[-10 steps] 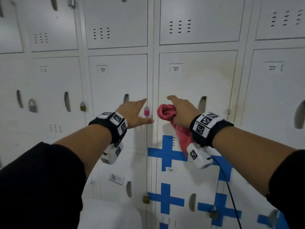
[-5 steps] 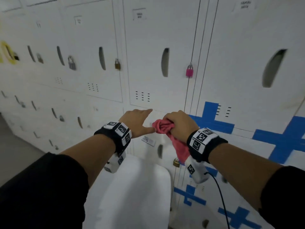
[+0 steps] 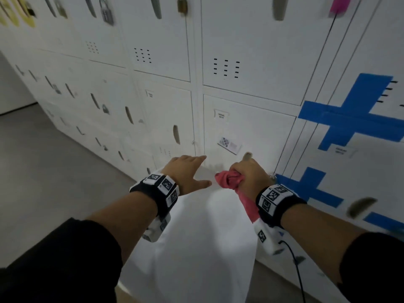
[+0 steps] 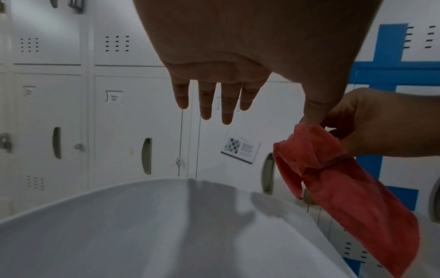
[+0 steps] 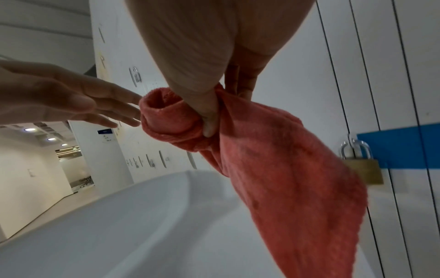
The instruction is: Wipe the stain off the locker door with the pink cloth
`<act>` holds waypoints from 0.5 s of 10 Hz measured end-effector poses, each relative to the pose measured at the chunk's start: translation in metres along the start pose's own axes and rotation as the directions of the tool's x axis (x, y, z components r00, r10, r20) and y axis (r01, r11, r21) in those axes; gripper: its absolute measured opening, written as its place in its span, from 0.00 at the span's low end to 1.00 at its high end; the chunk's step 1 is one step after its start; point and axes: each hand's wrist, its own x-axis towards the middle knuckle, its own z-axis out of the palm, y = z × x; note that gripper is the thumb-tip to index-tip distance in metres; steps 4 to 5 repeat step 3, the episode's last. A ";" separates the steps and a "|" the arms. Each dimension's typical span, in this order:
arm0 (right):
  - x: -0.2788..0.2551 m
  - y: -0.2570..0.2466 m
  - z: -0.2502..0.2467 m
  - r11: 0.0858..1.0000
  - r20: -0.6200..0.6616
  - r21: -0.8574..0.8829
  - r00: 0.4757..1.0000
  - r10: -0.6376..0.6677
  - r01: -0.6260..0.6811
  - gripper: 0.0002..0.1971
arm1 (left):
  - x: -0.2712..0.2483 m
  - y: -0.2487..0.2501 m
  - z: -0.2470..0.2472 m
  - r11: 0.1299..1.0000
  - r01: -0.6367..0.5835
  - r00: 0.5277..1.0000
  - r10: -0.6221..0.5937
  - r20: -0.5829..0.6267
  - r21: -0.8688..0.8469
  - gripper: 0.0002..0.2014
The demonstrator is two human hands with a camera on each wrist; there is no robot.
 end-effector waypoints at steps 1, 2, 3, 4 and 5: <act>-0.001 0.009 0.023 0.990 -0.090 0.093 0.991 -0.101 0.110 0.09 | -0.001 -0.008 0.011 1.000 0.021 0.999 -0.021 0.025 -0.005 0.42; 0.003 0.020 0.042 0.988 -0.030 0.120 0.995 -0.094 0.097 0.12 | -0.001 -0.013 0.018 0.999 0.032 0.998 -0.031 0.052 -0.009 0.42; 0.005 0.024 0.055 0.994 0.063 0.104 0.997 -0.046 0.039 0.18 | 0.003 -0.015 0.020 1.000 0.023 0.999 -0.022 0.046 -0.021 0.42; 0.005 0.024 0.055 0.994 0.063 0.104 0.997 -0.046 0.039 0.18 | 0.003 -0.015 0.020 1.000 0.023 0.999 -0.022 0.046 -0.021 0.42; 0.005 0.024 0.055 0.994 0.063 0.104 0.997 -0.046 0.039 0.18 | 0.003 -0.015 0.020 1.000 0.023 0.999 -0.022 0.046 -0.021 0.42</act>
